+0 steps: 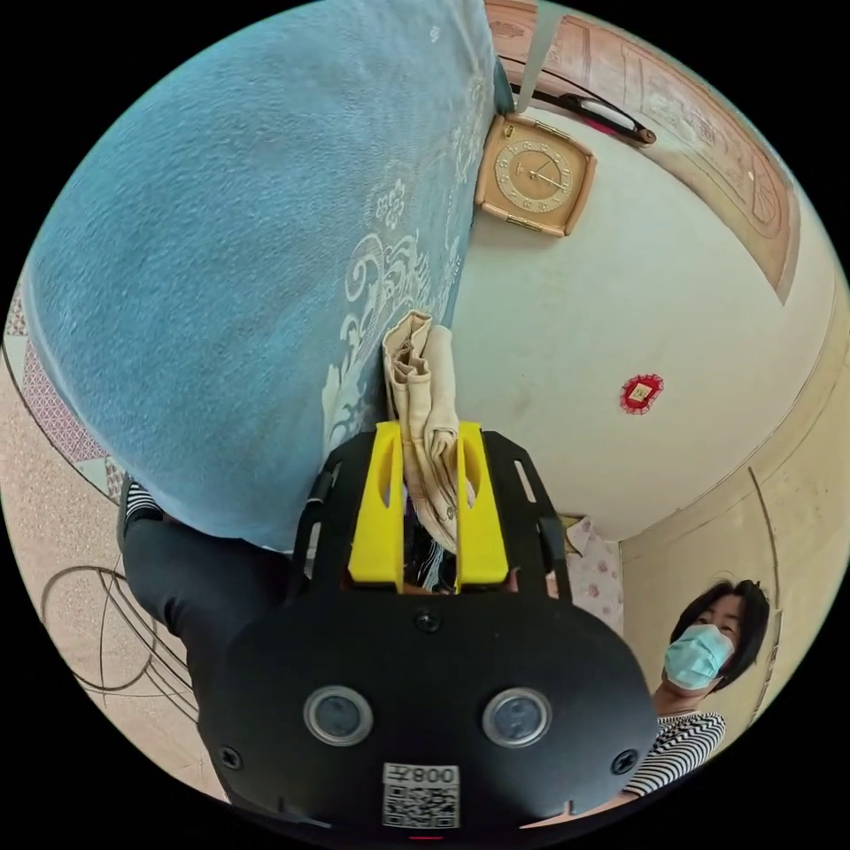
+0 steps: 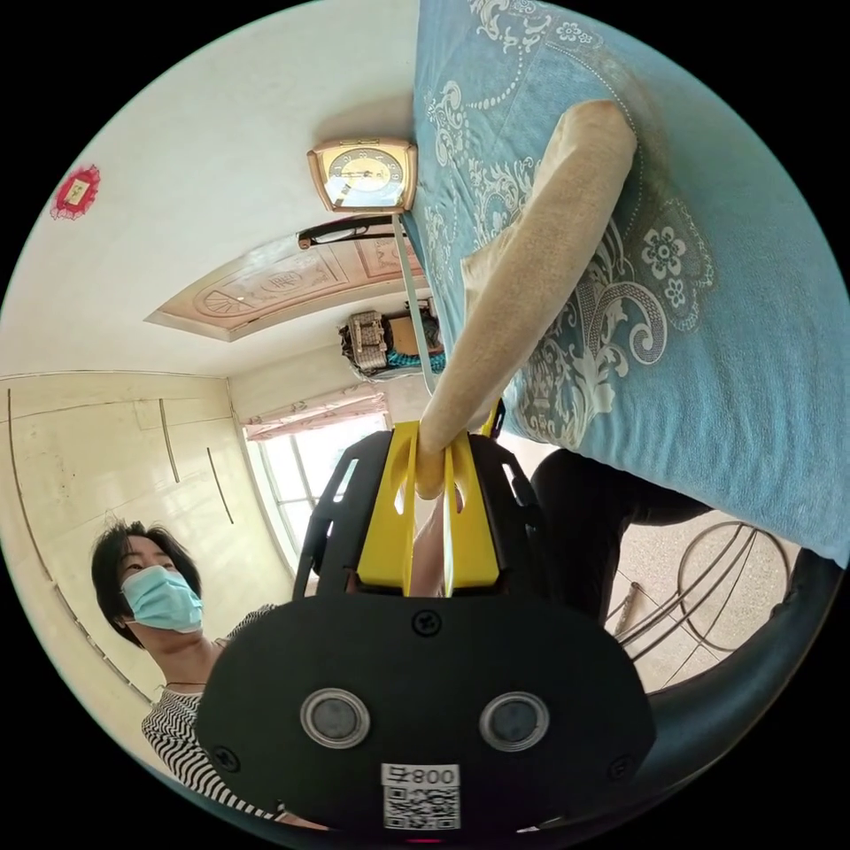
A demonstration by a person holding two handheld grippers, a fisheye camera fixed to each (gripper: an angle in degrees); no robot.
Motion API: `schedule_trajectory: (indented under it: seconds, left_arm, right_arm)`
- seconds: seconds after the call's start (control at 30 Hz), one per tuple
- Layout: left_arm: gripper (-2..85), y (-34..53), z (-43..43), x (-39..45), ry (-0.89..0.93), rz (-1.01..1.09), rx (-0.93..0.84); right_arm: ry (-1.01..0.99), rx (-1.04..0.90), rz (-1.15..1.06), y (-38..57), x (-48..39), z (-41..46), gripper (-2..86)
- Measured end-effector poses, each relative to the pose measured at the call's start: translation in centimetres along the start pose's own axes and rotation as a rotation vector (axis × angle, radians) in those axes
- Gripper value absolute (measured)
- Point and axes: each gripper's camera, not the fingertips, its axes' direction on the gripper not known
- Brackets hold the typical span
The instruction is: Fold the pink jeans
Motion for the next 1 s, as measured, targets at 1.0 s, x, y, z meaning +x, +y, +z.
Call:
schedule_trajectory:
  seconds: [1.0]
  left_arm:
    - [7.5,24.2,15.7,24.6,0.039,0.330,-0.315]
  right_arm:
    - [-0.056,0.188,-0.305,39.1,-15.4,-0.3,1.9]
